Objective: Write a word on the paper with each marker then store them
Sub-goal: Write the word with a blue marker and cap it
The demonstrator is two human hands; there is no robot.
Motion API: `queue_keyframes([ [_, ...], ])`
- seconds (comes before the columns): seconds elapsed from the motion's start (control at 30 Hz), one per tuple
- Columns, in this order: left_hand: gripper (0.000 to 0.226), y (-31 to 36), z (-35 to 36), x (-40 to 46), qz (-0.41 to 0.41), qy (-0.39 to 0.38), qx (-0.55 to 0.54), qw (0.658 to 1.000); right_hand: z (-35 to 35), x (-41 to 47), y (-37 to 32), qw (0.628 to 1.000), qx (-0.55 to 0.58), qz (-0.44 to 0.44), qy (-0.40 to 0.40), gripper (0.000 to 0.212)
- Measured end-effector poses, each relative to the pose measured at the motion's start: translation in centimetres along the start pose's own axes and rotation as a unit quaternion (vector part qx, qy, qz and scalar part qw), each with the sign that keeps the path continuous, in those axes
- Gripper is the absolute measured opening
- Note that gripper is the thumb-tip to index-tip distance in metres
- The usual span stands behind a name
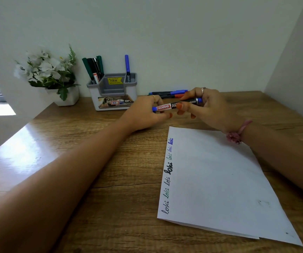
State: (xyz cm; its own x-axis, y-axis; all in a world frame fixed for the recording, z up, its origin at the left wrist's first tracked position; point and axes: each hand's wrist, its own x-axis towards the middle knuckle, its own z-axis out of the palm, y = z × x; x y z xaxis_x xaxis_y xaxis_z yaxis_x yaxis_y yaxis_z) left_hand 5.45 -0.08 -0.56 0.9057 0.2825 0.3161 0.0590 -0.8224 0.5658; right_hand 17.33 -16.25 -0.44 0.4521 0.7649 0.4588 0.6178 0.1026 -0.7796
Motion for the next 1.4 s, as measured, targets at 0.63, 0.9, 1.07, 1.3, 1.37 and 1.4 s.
queue_keyframes([
  [0.63,0.033,1.1,-2.8,0.6,0.028,0.021,-0.012,0.999,1.1,-0.1,-0.6,1.000,-0.008,0.003,0.023,0.018],
  [0.9,0.041,1.1,-1.9,0.9,0.060,0.092,0.037,0.993,0.8,-0.3,-0.9,0.983,-0.156,-0.073,0.070,0.024],
  [1.07,0.028,1.0,-1.4,0.7,0.085,0.142,0.065,0.984,1.7,-0.7,-0.6,0.979,-0.178,-0.085,0.056,0.028],
  [1.3,0.025,1.7,-1.7,0.8,0.072,0.143,0.027,0.987,1.5,-0.3,-0.8,0.975,-0.216,-0.050,0.016,0.027],
  [1.37,0.030,2.4,-2.1,1.0,0.047,0.171,-0.058,0.983,1.4,-0.1,-0.9,0.978,-0.205,-0.040,0.023,0.027],
  [1.4,0.028,2.7,-2.4,1.1,0.030,0.192,-0.125,0.973,1.5,-0.1,-1.0,0.979,-0.199,-0.036,0.032,0.027],
])
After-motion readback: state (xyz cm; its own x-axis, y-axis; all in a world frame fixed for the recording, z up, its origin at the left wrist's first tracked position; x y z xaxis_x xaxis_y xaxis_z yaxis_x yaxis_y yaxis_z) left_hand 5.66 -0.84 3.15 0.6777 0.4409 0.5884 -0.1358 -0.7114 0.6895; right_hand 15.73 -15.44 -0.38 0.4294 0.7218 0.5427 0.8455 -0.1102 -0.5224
